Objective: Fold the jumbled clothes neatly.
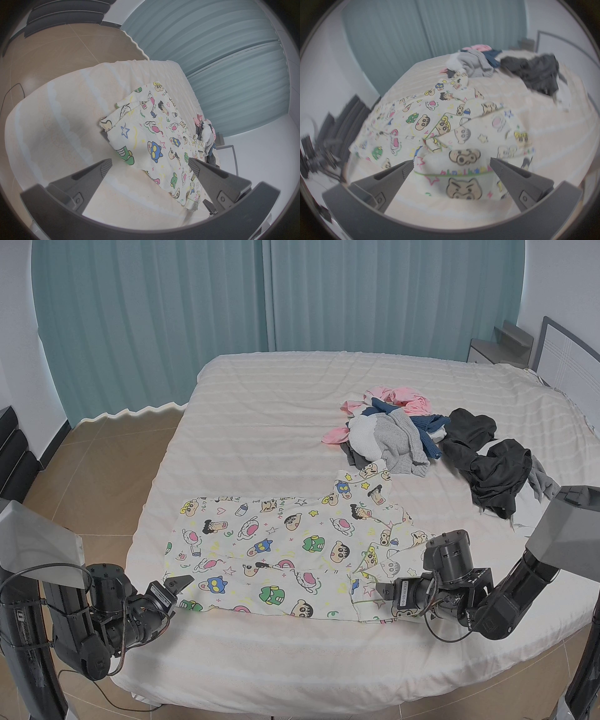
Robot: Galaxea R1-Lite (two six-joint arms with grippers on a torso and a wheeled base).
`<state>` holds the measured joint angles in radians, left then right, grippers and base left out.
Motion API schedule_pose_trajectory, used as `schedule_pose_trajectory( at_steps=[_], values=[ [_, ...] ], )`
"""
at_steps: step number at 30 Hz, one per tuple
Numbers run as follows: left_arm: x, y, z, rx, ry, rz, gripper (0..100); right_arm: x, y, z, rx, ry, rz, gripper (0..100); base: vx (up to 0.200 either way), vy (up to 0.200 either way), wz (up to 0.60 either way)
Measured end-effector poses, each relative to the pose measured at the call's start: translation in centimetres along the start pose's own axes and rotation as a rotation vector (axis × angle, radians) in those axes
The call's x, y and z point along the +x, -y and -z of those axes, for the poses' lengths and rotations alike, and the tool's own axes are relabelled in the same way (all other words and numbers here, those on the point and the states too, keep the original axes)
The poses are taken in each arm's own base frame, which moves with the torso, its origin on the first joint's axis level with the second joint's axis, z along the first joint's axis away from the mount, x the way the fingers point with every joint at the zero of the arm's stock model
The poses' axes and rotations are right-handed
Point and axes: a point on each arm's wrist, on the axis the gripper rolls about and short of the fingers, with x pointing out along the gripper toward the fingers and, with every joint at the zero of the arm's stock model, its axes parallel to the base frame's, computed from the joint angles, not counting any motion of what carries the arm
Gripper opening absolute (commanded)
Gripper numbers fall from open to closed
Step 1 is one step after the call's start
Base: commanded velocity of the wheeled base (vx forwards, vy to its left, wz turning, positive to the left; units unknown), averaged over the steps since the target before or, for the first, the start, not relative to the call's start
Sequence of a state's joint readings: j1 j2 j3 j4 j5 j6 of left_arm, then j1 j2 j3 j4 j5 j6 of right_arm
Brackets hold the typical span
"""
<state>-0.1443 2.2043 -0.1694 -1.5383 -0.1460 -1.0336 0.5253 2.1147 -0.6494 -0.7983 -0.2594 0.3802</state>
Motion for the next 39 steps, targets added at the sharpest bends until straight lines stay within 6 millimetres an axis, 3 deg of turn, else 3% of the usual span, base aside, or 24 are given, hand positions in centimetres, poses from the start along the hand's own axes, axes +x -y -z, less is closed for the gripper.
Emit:
schedule_pose_trajectory(
  at_steps=[8, 12, 18, 39],
  values=[
    [0.0, 0.0, 0.0, 0.000, -0.002, -0.001, 100, -1.0, 2.3, 1.0, 0.381, -0.160, -0.088, 100, 0.000, 0.000, 0.00],
    [0.0, 0.0, 0.1, 0.000, -0.003, -0.002, 100, -0.9, 4.2, 1.2, 0.475, -0.237, -0.056, 100, 0.000, 0.000, 0.00],
    [0.0, 0.0, 0.1, 0.000, -0.003, -0.001, 100, -0.8, 5.7, 0.7, 0.523, -0.221, -0.027, 100, 0.000, 0.000, 0.00],
    [0.0, 0.0, 0.1, 0.001, -0.005, -0.001, 100, 0.4, 4.7, 0.7, 0.610, -0.246, -0.048, 100, 0.000, 0.000, 0.00]
  ],
)
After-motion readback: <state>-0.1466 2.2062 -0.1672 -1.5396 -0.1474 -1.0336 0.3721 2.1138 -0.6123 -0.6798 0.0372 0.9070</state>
